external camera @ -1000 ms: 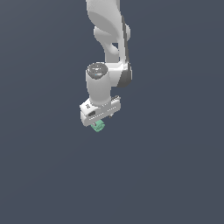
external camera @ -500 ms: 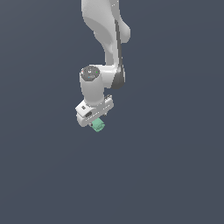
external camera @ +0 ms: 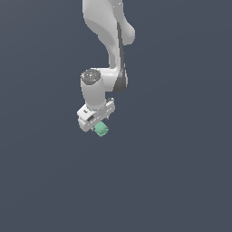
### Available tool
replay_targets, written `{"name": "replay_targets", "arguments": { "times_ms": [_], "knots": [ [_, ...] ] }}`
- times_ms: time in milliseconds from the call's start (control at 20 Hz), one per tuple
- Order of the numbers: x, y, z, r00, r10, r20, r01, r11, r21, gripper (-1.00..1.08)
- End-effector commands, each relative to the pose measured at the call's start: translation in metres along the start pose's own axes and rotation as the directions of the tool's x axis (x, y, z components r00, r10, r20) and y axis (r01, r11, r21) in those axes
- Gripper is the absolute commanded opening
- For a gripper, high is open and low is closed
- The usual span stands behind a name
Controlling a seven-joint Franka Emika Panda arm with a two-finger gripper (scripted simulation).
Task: Pick up the object and move it to a goal position.
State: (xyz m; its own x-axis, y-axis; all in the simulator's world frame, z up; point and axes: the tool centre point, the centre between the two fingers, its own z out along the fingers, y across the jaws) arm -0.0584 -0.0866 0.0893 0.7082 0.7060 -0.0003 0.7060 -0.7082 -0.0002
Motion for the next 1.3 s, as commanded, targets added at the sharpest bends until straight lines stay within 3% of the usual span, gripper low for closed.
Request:
{"name": "replay_targets", "arguments": {
  "times_ms": [0, 850, 900, 1250],
  "knots": [
    [0.0, 0.0, 0.0, 1.0, 0.0, 0.0, 0.0, 1.0, 0.0, 1.0],
    [0.0, 0.0, 0.05, 1.0, -0.005, 0.0, 0.005, 1.0, 0.0, 1.0],
    [0.0, 0.0, 0.05, 1.0, -0.005, 0.0, 0.005, 1.0, 0.0, -1.0],
    [0.0, 0.0, 0.05, 1.0, -0.005, 0.0, 0.005, 1.0, 0.0, -1.0]
  ]
}}
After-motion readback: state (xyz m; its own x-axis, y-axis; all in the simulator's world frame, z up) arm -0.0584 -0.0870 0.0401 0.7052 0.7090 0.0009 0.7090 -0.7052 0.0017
